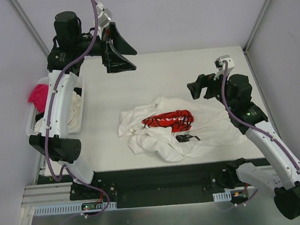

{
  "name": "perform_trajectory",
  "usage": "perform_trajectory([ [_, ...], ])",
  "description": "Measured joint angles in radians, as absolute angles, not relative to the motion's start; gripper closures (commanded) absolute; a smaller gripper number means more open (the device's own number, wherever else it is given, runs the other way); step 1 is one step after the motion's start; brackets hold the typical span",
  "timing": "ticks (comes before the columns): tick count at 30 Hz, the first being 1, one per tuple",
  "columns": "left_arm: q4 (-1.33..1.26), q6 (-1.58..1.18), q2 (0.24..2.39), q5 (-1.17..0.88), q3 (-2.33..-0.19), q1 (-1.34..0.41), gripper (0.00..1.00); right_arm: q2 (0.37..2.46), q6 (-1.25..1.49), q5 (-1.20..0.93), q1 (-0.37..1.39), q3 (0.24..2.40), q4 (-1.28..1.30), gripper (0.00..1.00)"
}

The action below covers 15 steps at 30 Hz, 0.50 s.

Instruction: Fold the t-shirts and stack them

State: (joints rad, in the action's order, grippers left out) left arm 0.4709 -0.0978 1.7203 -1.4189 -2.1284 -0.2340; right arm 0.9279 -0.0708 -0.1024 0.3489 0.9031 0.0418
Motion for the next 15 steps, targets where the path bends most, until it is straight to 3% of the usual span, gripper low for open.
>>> perform_trajectory([
  [6,0.444,-0.086,1.699,-1.405,-2.065,-0.234,0.01,0.929,-0.059,-0.127,0.348,0.903,0.042,0.04],
  [15,0.440,-0.055,1.649,-1.174,-1.666,-0.234,0.01,1.097,0.063,-0.231,0.369,0.856,0.007,0.03],
])
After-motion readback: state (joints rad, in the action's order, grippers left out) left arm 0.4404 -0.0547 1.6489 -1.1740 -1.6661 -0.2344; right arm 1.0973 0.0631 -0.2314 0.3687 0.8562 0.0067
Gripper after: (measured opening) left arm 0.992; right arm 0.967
